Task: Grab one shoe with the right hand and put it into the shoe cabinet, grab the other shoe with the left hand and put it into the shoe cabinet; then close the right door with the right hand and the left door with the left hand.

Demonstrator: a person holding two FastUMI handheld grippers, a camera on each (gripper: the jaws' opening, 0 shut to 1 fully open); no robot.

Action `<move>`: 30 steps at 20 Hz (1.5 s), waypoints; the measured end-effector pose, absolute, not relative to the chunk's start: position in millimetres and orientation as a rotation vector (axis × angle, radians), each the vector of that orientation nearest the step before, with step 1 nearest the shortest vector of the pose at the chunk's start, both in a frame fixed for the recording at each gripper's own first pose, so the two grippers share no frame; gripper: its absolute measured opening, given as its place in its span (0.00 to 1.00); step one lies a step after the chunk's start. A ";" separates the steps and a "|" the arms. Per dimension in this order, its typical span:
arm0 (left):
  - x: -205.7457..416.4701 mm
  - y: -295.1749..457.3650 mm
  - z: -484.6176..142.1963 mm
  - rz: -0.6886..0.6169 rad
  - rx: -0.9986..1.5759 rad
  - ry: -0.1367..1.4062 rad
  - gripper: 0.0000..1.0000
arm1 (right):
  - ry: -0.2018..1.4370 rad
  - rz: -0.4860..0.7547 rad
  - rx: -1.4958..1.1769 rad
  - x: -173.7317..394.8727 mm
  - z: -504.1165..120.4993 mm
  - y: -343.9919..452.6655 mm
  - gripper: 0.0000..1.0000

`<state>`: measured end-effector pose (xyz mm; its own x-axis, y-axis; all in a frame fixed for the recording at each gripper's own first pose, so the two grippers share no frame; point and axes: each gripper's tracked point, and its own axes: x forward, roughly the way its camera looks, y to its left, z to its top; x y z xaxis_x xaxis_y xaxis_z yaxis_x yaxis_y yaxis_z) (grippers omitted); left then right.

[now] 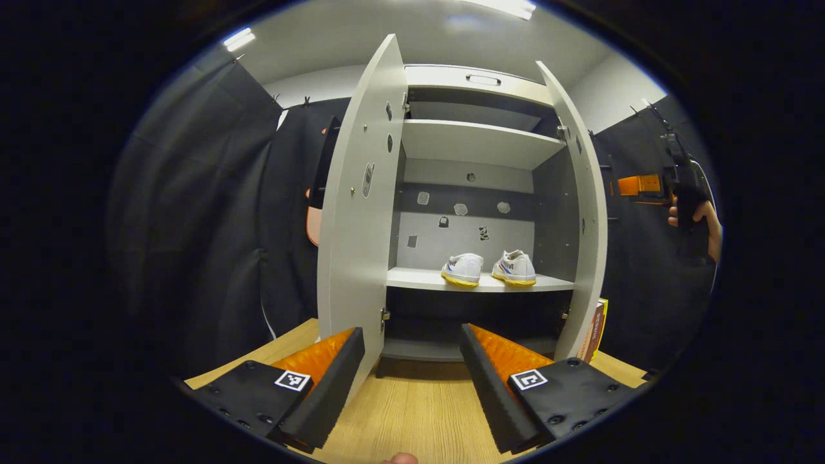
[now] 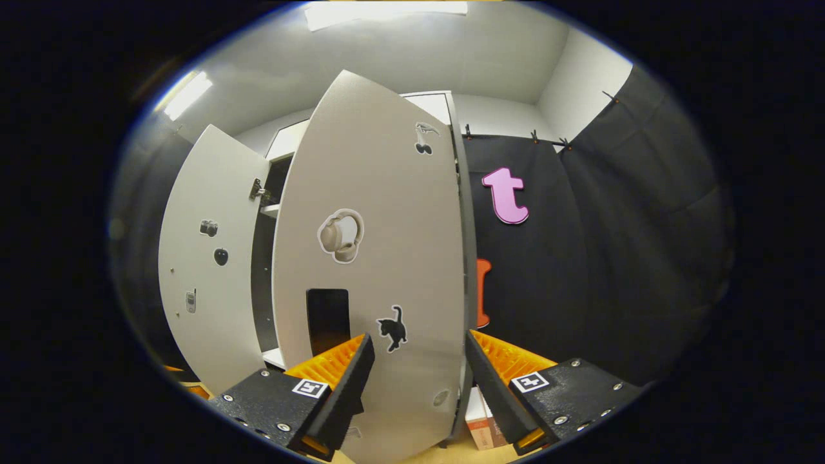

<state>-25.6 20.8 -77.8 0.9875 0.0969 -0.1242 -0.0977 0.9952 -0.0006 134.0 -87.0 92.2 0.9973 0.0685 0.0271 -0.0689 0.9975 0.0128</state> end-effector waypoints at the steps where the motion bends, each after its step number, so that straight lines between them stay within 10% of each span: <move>1: -27.2 24.7 -78.3 0.105 0.001 0.126 0.97 | -0.030 0.094 0.025 141.7 94.3 -73.2 0.88; 8: -33.4 42.6 -78.7 0.151 -0.004 0.128 0.97 | -0.058 0.129 0.028 158.1 107.6 -36.0 0.91; 30: -20.1 -26.9 -62.7 0.010 -0.055 0.104 0.95 | 0.042 -0.053 0.031 -40.8 -24.5 -51.3 0.91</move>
<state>-20.1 -26.9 -62.7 0.9945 0.0067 -0.1043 -0.0124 0.9985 -0.0539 -40.8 -51.3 -24.5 0.9977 -0.0528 -0.0423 0.0540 0.9981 0.0301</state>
